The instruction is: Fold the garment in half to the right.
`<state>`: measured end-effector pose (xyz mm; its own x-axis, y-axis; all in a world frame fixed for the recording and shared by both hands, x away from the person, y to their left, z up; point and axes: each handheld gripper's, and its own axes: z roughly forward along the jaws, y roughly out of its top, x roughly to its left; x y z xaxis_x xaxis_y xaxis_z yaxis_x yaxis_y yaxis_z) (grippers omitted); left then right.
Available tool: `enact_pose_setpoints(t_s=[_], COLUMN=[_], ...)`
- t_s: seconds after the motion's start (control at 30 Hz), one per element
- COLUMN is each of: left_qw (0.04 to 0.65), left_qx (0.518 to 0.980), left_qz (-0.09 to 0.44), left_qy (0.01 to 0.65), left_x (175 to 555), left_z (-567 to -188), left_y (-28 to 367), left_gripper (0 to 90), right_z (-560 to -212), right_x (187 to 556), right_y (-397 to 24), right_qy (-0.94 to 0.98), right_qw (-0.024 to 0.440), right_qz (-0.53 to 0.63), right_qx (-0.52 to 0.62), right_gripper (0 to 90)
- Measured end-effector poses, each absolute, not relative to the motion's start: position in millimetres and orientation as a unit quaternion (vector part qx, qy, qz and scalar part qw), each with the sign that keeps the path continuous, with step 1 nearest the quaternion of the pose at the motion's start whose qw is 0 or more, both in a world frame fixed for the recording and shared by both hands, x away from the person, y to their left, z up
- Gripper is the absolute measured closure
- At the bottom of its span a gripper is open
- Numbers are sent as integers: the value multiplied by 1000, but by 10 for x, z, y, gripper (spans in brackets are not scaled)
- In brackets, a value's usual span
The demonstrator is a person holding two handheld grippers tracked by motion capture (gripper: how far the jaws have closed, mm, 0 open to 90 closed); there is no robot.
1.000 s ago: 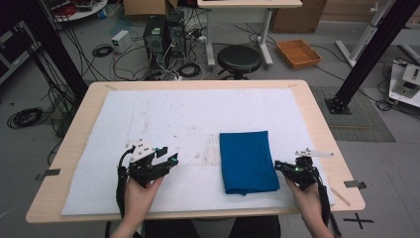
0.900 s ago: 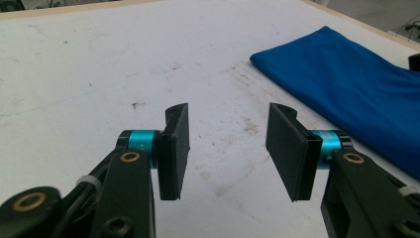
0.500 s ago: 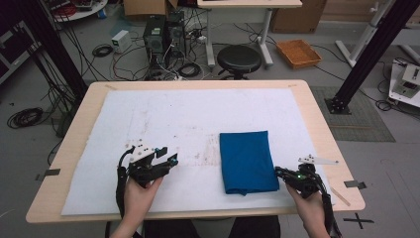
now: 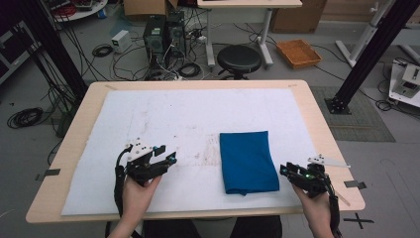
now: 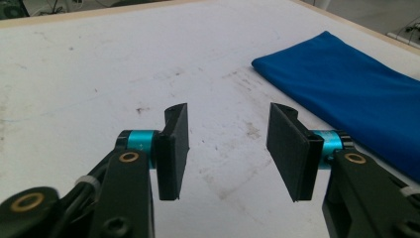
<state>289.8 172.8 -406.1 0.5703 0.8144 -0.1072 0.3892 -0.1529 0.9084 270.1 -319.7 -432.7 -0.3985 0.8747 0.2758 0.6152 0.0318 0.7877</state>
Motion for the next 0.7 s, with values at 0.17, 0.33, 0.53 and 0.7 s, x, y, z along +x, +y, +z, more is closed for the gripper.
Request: enact_pose_setpoints(t_s=[0.17,0.33,0.53,0.7], left_qw=[504,503,496,498], left_qx=[734,734,728,718], left_qz=[229,247,272,278], left_qy=[394,385,388,399], left_x=[2892,2905,2909,2914], left_z=[-3957,-3866,-3827,-3833], left_y=[1850,2041,2273,2383], left_gripper=[451,401,368,341], right_z=[-4141,-3936,-3803,-3829], right_x=[2797,2966,3091,3088], right_y=[-3239,-3248,-3181,-3157], right_qy=[699,687,680,688], right_qw=[188,225,238,238], right_qz=[468,483,496,491], right_qx=[507,495,484,478], right_gripper=[463,399,319,307])
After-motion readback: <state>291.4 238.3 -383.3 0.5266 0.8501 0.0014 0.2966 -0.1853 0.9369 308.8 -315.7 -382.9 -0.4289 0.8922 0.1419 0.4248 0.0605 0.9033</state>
